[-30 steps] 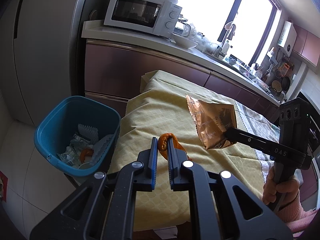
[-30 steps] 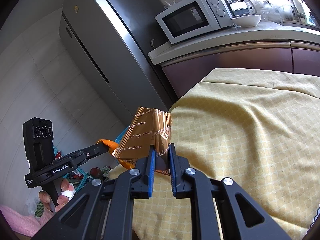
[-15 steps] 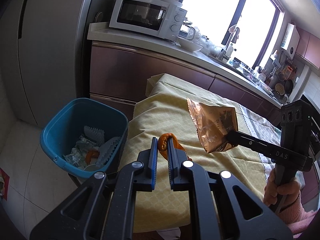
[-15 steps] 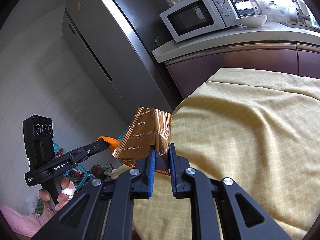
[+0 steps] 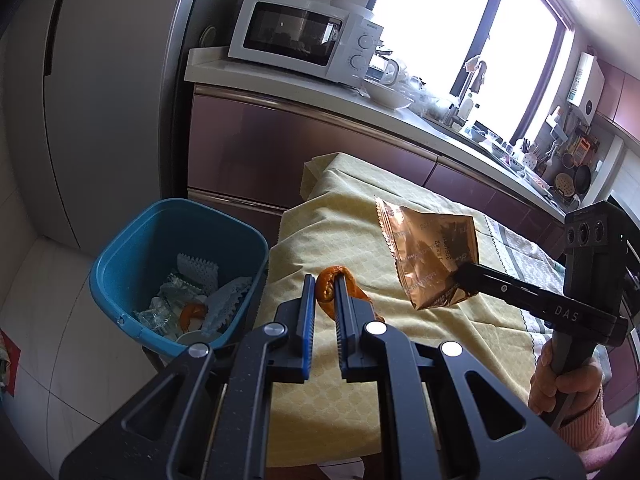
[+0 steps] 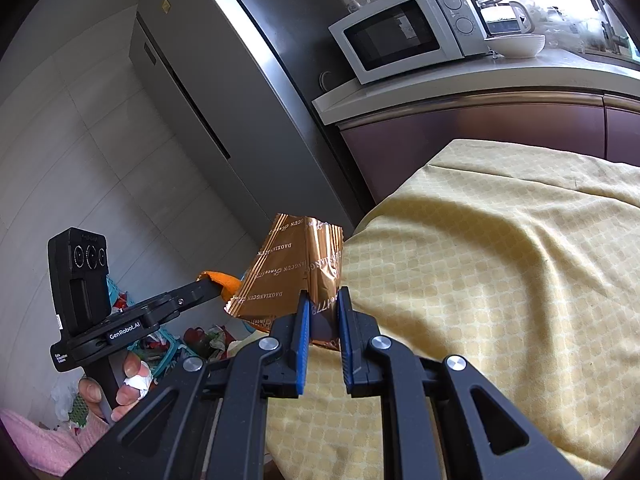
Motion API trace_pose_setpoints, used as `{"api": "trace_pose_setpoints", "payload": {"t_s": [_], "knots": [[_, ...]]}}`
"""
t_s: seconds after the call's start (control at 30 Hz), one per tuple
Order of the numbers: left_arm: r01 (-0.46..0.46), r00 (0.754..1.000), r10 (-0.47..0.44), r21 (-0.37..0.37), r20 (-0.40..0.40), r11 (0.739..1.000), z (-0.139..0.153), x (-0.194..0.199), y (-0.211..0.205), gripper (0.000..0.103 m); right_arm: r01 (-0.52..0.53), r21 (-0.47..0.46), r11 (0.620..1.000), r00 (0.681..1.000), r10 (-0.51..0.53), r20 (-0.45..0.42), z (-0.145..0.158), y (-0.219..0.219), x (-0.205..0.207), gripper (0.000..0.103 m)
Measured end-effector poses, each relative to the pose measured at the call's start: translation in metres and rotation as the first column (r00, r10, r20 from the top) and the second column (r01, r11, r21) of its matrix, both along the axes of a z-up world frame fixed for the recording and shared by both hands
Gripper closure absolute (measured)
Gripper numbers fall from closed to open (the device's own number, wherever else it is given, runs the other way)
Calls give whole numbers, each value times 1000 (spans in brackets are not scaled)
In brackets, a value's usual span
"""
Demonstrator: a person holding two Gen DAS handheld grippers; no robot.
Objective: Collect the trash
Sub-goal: 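Carry the peel and packet with both tools toward the blue bin, then lower the peel and packet with both tools over the blue bin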
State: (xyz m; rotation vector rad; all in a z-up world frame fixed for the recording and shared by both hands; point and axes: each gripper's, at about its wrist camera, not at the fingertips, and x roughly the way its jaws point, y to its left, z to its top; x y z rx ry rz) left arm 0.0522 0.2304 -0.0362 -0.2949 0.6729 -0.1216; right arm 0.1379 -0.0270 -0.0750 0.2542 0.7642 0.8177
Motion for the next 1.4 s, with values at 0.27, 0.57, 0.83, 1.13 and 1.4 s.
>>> {"api": "trace_pose_setpoints", "payload": {"t_s": [0.27, 0.57, 0.83, 1.13, 1.4], "knots": [[-21, 1000, 21, 4, 4, 1000, 1, -3, 7, 93, -12, -2, 1000, 1000, 12, 3, 2, 7, 2, 91], [-49, 999, 49, 8, 11, 999, 4, -4, 17, 93, -27, 0, 1000, 1000, 27, 4, 3, 12, 5, 91], [-66, 998, 66, 15, 16, 998, 6, -2, 25, 93, -42, -2, 999, 999, 42, 5, 4, 17, 7, 91], [-87, 996, 87, 18, 21, 996, 8, -3, 33, 93, -63, -5, 998, 998, 63, 13, 6, 22, 7, 91], [-102, 995, 102, 23, 25, 994, 11, -2, 39, 93, -77, -6, 997, 997, 77, 16, 7, 26, 7, 91]]}}
